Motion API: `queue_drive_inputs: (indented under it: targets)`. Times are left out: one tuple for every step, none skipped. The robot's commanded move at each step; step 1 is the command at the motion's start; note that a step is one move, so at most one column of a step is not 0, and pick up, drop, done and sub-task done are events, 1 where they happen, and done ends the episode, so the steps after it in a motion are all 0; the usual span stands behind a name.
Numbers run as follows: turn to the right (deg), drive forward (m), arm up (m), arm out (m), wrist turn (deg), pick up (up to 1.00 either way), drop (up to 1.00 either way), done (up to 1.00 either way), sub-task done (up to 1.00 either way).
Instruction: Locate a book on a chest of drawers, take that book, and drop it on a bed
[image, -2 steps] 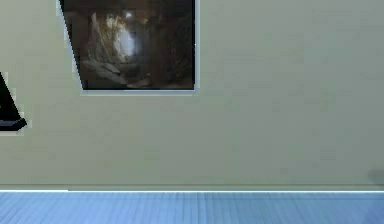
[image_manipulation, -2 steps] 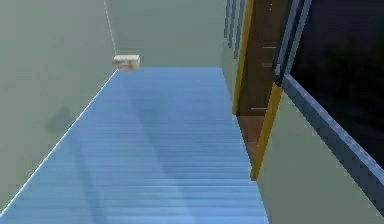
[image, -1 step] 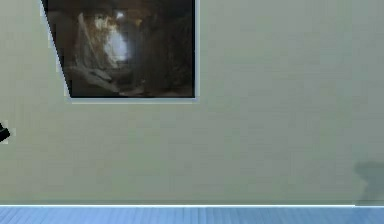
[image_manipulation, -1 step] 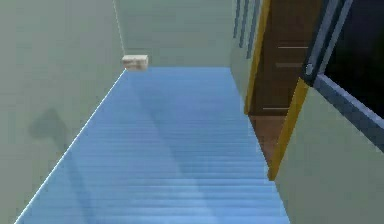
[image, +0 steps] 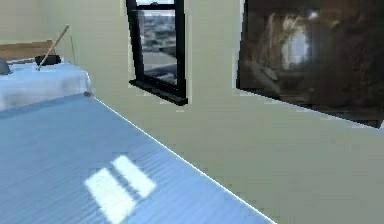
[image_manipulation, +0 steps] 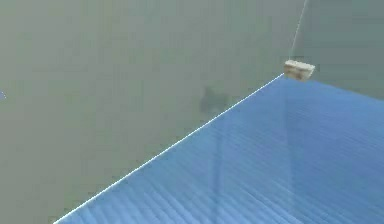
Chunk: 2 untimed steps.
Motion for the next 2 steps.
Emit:
queue_drive_inputs:
  targets:
    - [-36.0,0.0,0.0,0.0,0.0,0.0,0.0,0.0,0.0]
    - [0.0,0.25,0.0,0.0,0.0,0.0,0.0,0.0,0.0]
